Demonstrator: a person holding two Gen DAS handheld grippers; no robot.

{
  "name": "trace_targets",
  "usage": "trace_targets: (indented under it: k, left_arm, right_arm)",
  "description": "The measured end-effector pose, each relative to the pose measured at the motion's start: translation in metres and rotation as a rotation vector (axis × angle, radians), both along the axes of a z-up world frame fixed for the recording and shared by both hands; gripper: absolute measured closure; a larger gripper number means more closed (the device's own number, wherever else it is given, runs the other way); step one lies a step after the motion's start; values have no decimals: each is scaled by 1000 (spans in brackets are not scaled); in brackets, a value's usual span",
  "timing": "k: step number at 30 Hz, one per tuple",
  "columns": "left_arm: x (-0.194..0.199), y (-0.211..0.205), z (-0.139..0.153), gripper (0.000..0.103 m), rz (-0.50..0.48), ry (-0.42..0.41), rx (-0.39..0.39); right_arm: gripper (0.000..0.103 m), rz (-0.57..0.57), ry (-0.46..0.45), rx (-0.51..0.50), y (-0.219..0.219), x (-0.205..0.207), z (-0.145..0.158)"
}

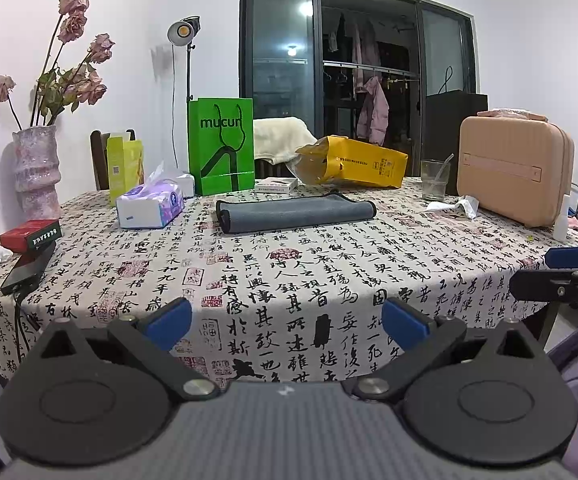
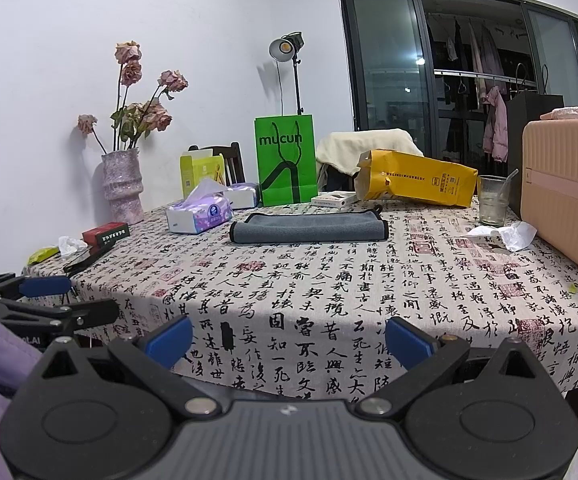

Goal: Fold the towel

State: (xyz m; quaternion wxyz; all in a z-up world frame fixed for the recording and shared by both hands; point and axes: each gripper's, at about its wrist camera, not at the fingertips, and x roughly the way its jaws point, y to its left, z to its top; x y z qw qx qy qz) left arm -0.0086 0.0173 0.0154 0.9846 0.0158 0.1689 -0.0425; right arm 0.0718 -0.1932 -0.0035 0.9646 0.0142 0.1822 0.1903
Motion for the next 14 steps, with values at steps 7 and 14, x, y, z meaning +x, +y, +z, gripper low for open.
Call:
trace_targets:
  k: [7, 14]
  left_arm:
    - [1, 0, -1, 0, 0, 3, 0]
    - [1, -1, -2, 0, 8, 7, 1]
  right_arm:
    - [0, 0, 6, 1, 1, 1, -4]
    - [0, 0, 8, 1, 1, 1, -4]
